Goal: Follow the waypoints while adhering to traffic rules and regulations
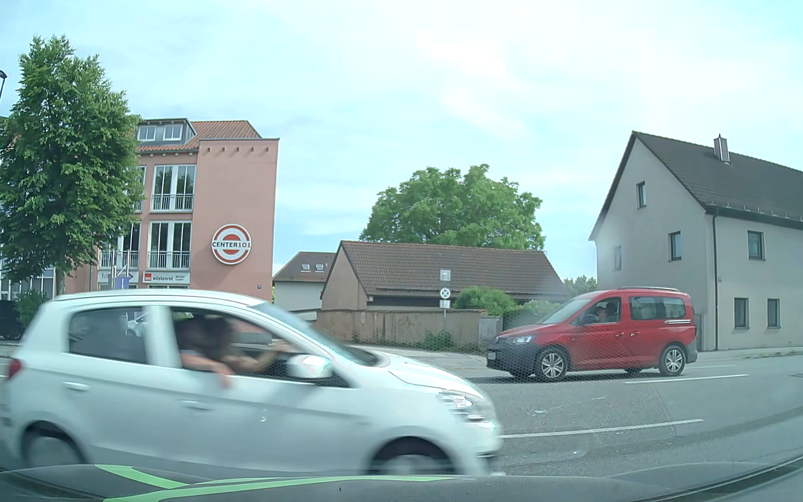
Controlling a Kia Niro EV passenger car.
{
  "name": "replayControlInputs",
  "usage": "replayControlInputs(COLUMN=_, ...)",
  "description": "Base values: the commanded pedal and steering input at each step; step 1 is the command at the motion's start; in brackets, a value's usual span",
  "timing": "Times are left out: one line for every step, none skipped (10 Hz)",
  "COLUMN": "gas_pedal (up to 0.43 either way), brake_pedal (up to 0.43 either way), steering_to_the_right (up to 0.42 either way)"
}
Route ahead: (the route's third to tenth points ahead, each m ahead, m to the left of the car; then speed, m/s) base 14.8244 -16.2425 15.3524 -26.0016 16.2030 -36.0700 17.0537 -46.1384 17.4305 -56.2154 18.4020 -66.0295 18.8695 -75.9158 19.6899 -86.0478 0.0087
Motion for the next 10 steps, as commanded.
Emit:
replayControlInputs(gas_pedal=0.000, brake_pedal=0.213, steering_to_the_right=0.241)
replayControlInputs(gas_pedal=0.000, brake_pedal=0.213, steering_to_the_right=0.241)
replayControlInputs(gas_pedal=0.000, brake_pedal=0.213, steering_to_the_right=0.241)
replayControlInputs(gas_pedal=0.000, brake_pedal=0.213, steering_to_the_right=0.241)
replayControlInputs(gas_pedal=0.000, brake_pedal=0.220, steering_to_the_right=0.241)
replayControlInputs(gas_pedal=0.000, brake_pedal=0.220, steering_to_the_right=0.241)
replayControlInputs(gas_pedal=0.000, brake_pedal=0.220, steering_to_the_right=0.241)
replayControlInputs(gas_pedal=0.000, brake_pedal=0.220, steering_to_the_right=0.242)
replayControlInputs(gas_pedal=0.000, brake_pedal=0.220, steering_to_the_right=0.241)
replayControlInputs(gas_pedal=0.000, brake_pedal=0.220, steering_to_the_right=0.241)
